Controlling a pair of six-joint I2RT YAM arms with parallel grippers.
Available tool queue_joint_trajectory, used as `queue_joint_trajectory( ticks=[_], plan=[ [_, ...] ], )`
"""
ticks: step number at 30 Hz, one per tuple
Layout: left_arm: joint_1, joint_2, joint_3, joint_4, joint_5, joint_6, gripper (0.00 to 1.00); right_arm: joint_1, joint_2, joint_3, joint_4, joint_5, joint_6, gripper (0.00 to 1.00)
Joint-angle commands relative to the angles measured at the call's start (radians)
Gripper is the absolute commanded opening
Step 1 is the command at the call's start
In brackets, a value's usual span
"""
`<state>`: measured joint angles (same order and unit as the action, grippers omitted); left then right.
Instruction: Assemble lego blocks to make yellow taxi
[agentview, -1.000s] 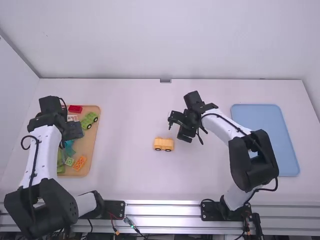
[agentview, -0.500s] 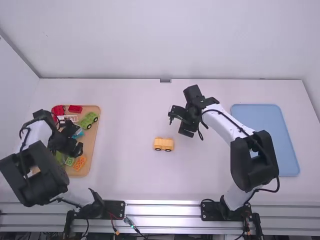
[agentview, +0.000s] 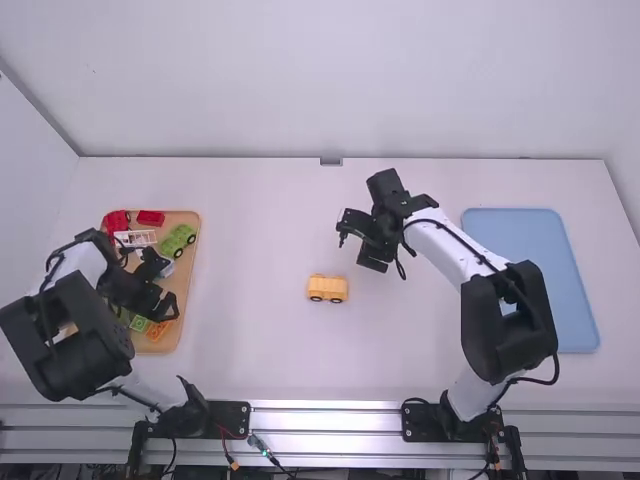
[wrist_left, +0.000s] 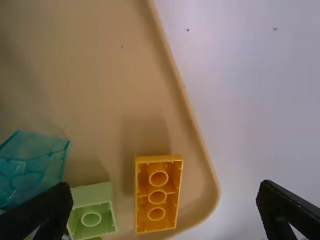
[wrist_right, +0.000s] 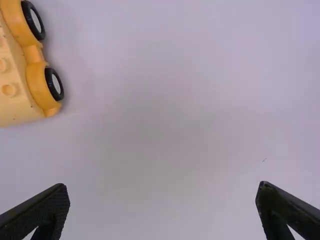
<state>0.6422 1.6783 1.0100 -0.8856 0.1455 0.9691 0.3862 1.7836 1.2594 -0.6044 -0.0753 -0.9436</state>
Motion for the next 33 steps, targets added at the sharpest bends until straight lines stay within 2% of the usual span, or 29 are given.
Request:
queue_joint_trajectory(
  ticks=[1,4,12,16,20,22,27,29,30,31,33],
  plan=[
    [-0.006,-0.016,-0.048,0.023,-0.042,-0.07,0.99,0.0,-0.018,0.031,-0.006,-0.005,0.005,0.99],
    [-0.014,-0.023,-0.083,0.09,-0.059,-0.076,0.99,0.0,-0.018,0.031,-0.002,-0.001,0.005,0.99],
    [-0.012,-0.095,-0.137,0.143,-0.061,-0.037,1.0,0.0,-0.018,0.032,0.014,-0.002,0.005,0.99],
    [0.0,-0.095,-0.159,0.172,-0.06,-0.029,0.9,0.002,-0.018,0.031,0.025,-0.006,0.005,0.99],
    [-0.008,-0.095,-0.177,0.19,-0.061,-0.029,0.93,0.001,-0.018,0.032,0.024,-0.003,0.005,0.99],
    [-0.008,-0.095,-0.184,0.199,-0.088,-0.031,0.91,0.0,-0.018,0.032,0.024,-0.003,0.005,0.99],
    [-0.002,-0.095,-0.21,0.236,-0.11,-0.037,0.92,0.001,-0.018,0.032,0.029,-0.002,0.005,0.99],
    [-0.006,-0.095,-0.218,0.252,-0.109,-0.029,0.89,0.002,-0.018,0.032,0.028,-0.002,0.005,0.99],
    [-0.008,-0.095,-0.221,0.254,-0.109,-0.024,0.75,0.002,-0.018,0.032,0.029,-0.002,0.005,0.99],
    [-0.008,-0.095,-0.227,0.259,-0.109,-0.009,0.68,0.002,-0.018,0.032,0.032,-0.003,0.005,0.99],
    [-0.005,-0.095,-0.232,0.27,-0.1,-0.008,0.71,0.001,-0.018,0.032,0.037,-0.006,0.005,0.99]
  ],
)
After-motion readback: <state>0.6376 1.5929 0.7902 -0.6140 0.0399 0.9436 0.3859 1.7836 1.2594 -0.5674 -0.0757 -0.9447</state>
